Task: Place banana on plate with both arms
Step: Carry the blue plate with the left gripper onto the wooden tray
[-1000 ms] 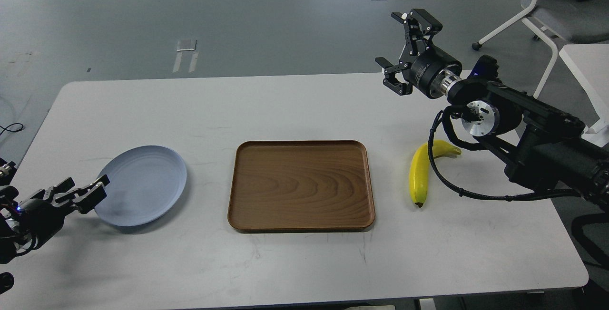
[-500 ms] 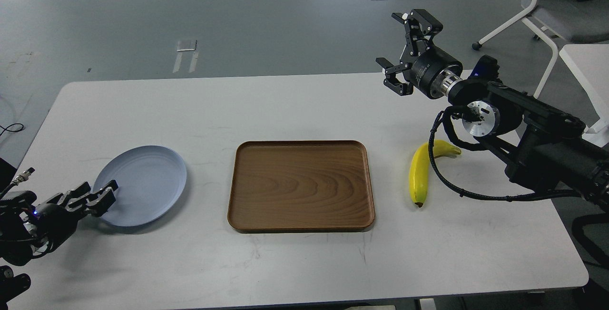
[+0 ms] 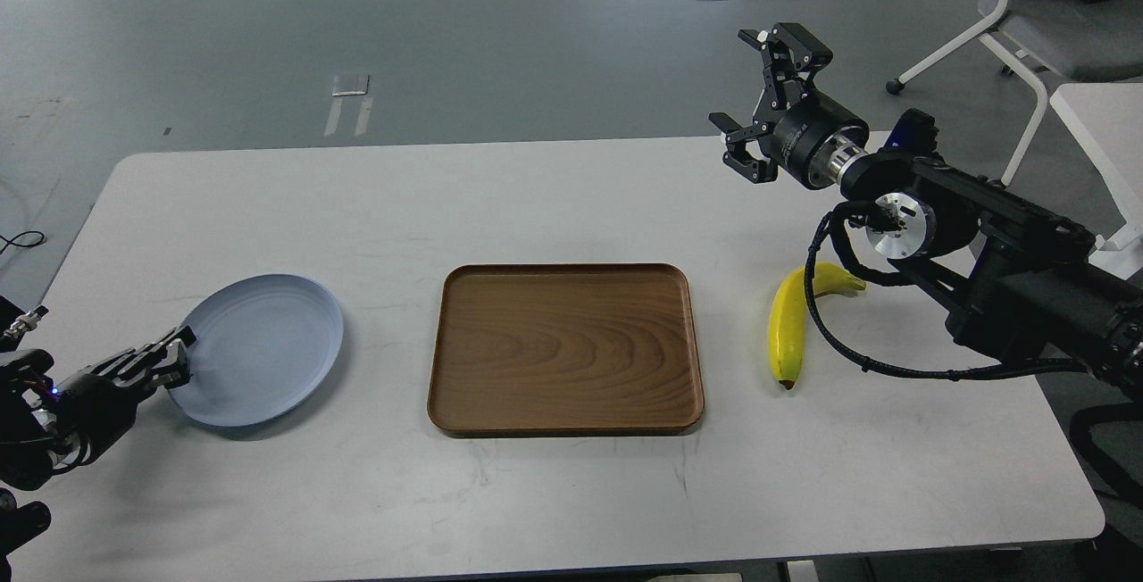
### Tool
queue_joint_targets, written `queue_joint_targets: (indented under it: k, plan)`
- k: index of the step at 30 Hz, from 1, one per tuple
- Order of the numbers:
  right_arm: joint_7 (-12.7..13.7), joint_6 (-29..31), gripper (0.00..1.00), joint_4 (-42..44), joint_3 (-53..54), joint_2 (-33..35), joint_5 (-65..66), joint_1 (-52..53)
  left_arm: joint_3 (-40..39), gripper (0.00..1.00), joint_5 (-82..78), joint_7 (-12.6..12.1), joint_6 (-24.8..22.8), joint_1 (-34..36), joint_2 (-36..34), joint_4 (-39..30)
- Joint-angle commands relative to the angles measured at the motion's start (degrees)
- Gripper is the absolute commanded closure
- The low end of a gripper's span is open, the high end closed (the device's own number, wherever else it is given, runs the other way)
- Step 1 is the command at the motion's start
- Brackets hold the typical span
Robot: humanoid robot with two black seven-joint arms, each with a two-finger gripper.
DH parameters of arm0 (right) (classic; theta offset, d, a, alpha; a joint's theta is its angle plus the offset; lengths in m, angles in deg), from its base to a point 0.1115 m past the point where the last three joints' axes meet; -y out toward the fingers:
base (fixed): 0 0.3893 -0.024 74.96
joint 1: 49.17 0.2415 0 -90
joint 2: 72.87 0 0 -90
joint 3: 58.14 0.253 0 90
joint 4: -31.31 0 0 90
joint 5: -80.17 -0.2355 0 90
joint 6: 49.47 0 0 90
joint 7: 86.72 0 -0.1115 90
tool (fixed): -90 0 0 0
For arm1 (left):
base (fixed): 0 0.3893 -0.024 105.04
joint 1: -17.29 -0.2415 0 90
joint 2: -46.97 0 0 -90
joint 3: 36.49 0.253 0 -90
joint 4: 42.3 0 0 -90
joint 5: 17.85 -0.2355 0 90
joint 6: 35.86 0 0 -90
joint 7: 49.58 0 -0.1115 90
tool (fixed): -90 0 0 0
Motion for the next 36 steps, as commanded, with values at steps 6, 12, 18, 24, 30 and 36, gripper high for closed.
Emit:
queue_joint_targets:
  k: [6,12,18,24,30,36]
  plan:
    - [0.00,-0.03,0.00,-0.06,0.09,0.38,0.00,0.00,0.01,1.00,1.30,-0.03,-3.17,8.61,-4.74,-10.38]
    - [0.00,0.14,0.00,-0.15,0.88,3.01,-0.09,0.62,0.28,1.00,-0.80,-0.03,-3.52,15.99,-4.13,-19.00]
    - [0.00,0.76,0.00,-0.58,3.42,8.89,-0.35,0.44,1.42,1.00,-10.90,-0.03,-3.78,18.64,5.43,-21.75]
    - [-0.09,0.84,0.00,-0.94,5.36,13.39,-0.79,-1.05,5.37,1.00,-11.35,-0.03,-4.14,19.95,15.19,-19.04]
    - [0.00,0.84,0.00,-1.90,5.63,15.15,-0.79,-1.84,8.00,1.00,-11.35,-0.03,-4.31,21.01,22.41,-10.50]
    - [-0.09,0.76,0.00,-2.61,5.63,15.68,-0.79,-2.02,10.03,1.00,-10.56,-0.03,-5.01,21.80,25.58,-3.65]
